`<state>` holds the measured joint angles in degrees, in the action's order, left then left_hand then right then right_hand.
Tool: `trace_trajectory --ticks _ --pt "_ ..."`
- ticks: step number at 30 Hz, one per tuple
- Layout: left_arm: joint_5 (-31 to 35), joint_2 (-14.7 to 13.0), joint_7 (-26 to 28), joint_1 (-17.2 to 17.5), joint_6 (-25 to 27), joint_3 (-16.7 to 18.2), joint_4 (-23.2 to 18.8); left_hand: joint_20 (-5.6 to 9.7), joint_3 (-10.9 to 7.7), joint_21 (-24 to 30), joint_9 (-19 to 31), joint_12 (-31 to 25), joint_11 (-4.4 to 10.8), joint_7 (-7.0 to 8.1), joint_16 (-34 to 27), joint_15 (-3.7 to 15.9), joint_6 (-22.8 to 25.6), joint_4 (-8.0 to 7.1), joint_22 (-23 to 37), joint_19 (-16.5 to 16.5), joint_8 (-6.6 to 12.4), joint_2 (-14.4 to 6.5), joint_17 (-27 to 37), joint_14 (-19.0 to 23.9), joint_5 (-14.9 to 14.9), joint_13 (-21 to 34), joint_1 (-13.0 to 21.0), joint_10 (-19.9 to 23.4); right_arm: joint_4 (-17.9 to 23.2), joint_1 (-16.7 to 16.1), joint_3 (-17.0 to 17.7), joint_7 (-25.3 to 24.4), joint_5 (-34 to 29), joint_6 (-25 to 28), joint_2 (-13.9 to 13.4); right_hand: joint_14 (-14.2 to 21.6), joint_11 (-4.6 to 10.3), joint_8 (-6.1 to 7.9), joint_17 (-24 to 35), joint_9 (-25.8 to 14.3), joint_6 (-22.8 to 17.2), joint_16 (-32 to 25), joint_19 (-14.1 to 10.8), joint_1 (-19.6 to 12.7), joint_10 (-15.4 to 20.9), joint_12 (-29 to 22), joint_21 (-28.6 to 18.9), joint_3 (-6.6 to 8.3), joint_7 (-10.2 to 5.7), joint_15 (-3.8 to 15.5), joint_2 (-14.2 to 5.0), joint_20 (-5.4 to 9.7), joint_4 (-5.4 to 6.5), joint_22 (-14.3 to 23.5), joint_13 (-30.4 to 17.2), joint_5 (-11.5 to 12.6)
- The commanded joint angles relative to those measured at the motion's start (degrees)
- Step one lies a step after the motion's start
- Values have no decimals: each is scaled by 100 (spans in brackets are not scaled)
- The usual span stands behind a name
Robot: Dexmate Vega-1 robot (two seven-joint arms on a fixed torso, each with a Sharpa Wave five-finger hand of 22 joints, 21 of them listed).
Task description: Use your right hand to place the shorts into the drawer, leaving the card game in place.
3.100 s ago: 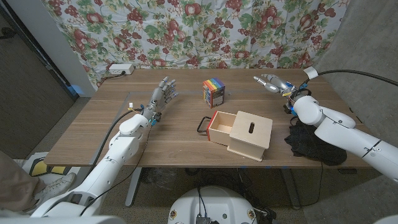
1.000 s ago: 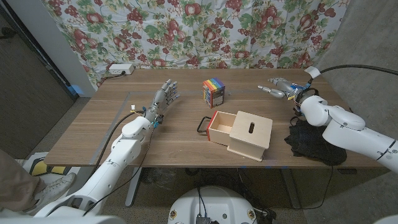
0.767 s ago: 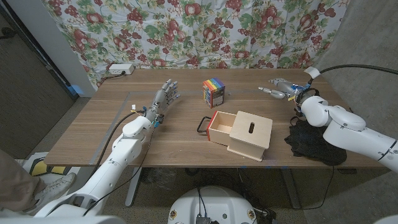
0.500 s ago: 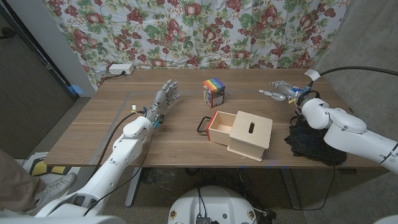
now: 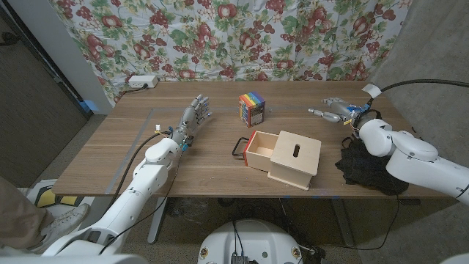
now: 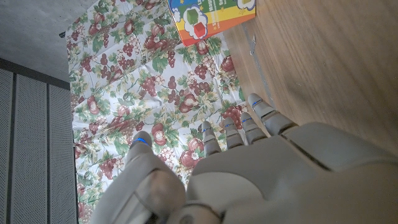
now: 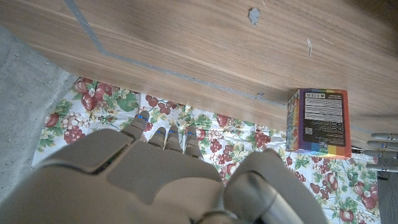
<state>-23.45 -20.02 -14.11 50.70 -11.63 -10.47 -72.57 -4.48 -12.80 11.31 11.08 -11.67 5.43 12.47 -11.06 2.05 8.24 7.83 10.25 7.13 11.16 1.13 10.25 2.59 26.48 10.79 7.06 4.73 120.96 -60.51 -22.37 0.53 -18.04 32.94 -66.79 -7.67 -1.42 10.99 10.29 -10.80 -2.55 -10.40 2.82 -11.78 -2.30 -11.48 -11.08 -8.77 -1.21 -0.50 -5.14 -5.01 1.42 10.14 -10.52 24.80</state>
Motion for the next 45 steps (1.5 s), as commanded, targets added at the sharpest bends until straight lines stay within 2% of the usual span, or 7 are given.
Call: trace_trajectory --ticks 1,10,19,27,45 --pt "19 -8 19 41 33 12 -61 16 -32 9 8 10 43 13 25 113 -35 10 14 1 -20 -15 20 -50 -22 23 82 -29 72 -236 163 -63 125 -59 -244 14 60 31 11 -11 -11 -38 -48 32 -2 -35 -51 -52 -21 40 69 -30 10 8 -32 37" --pt "32 -28 16 33 69 -9 -98 15 -34 9 9 9 28 14 22 110 -42 11 14 -1 -16 -16 21 -47 -29 23 88 -30 33 -282 260 85 130 -237 -555 52 58 28 15 -12 -8 -49 -95 80 34 -56 -61 -88 -33 66 101 -29 27 8 -33 53" --pt "30 -49 -68 -27 106 -35 -49 8 -36 7 10 14 31 13 29 99 -44 12 14 -7 -11 -15 22 -68 -36 24 94 -46 14 -426 390 58 229 -299 -672 152 60 32 18 -14 -19 -76 -276 146 67 -75 -113 -132 -26 108 128 10 53 7 -32 81" --pt "47 -75 -130 -62 86 -45 -9 11 -35 6 10 13 30 12 34 98 -37 11 14 -12 -4 -11 23 -89 -41 24 95 -50 97 -707 571 -51 363 -260 -830 202 36 38 16 -14 -39 -78 -442 172 123 -99 -153 -156 -32 125 140 -8 62 2 -31 110" --pt "55 -70 -187 -114 63 -50 52 -2 -26 -2 12 13 20 12 34 78 -22 7 15 -41 9 4 25 -108 -55 24 89 -60 248 -1246 990 -392 623 -247 -1179 252 41 46 20 -16 -70 -76 -495 247 185 -123 -138 -215 -30 159 186 6 89 0 -32 145"
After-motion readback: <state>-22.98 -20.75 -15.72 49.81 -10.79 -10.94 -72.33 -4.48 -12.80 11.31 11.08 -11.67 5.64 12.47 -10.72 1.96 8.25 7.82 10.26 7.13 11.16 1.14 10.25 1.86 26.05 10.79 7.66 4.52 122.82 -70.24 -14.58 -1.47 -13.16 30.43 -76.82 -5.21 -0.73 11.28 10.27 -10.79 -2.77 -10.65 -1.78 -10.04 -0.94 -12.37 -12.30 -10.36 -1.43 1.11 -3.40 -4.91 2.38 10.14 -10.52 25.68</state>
